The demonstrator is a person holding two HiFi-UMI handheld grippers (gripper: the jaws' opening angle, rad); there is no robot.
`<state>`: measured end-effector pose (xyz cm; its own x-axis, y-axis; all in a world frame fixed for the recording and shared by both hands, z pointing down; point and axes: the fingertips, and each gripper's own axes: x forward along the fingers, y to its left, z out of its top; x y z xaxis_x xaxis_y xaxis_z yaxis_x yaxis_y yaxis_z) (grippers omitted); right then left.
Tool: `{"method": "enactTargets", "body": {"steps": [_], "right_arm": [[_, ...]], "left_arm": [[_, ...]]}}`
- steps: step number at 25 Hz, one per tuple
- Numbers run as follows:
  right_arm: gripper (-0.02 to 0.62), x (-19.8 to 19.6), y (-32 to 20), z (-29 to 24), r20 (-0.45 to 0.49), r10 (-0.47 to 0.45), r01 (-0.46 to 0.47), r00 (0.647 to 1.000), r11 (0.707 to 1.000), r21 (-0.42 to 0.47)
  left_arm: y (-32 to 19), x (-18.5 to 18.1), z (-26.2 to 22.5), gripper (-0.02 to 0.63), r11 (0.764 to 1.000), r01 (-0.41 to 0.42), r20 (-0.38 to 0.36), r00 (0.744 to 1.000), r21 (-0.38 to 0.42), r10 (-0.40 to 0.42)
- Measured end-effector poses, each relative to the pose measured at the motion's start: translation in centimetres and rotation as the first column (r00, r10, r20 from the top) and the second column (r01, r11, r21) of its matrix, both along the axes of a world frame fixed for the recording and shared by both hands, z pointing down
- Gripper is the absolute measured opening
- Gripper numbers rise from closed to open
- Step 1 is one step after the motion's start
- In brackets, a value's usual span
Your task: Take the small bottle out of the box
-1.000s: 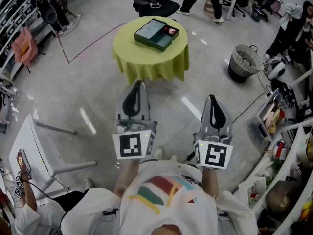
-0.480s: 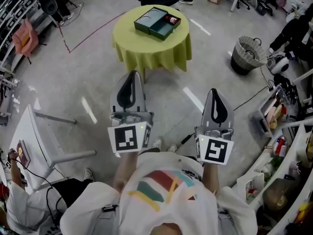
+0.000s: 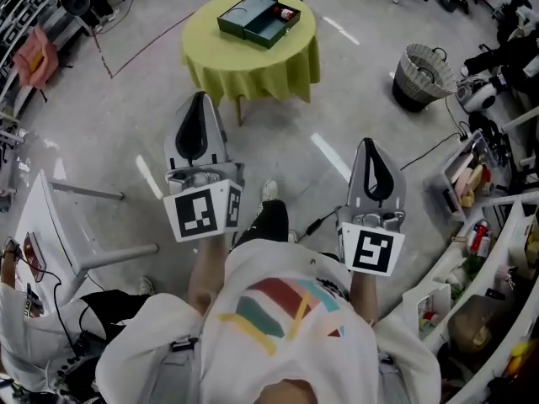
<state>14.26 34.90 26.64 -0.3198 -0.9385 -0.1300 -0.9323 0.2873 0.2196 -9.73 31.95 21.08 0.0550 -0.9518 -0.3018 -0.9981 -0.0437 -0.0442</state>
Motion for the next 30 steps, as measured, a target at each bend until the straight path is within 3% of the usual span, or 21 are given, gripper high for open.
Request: {"method": "enactTargets", "body": {"steps": [9, 16, 24, 30], "right_arm": [[0.002, 2.5, -2.0, 0.4, -0.032, 0.062, -0.062, 0.998, 0.998, 0.0], [0.002, 0.8, -6.0, 1.4, -0.036, 0.007, -0.007, 0.999, 1.0, 0.002], [0.002, -3.0, -15.4, 3.7, -0.017, -0.051, 0.05, 0.999, 0.996, -0.076], [0.002, -7.1, -25.2, 3.2, -0.054, -0.119, 0.115, 0.991, 0.99, -0.076]], "left_arm": [[-3.5, 1.5, -0.1, 0.015, 0.999, -0.018, 0.014, 1.0, 0.041, 0.017], [-8.5, 0.6, 2.0, 0.015, 0.999, -0.029, -0.014, 0.999, 0.03, 0.029], [-18.0, -0.5, 3.5, 0.015, 0.998, -0.056, -0.008, 0.998, -0.016, 0.056], [-26.2, 0.1, 4.3, 0.016, 0.99, -0.135, -0.041, 0.99, -0.029, 0.134]]}}
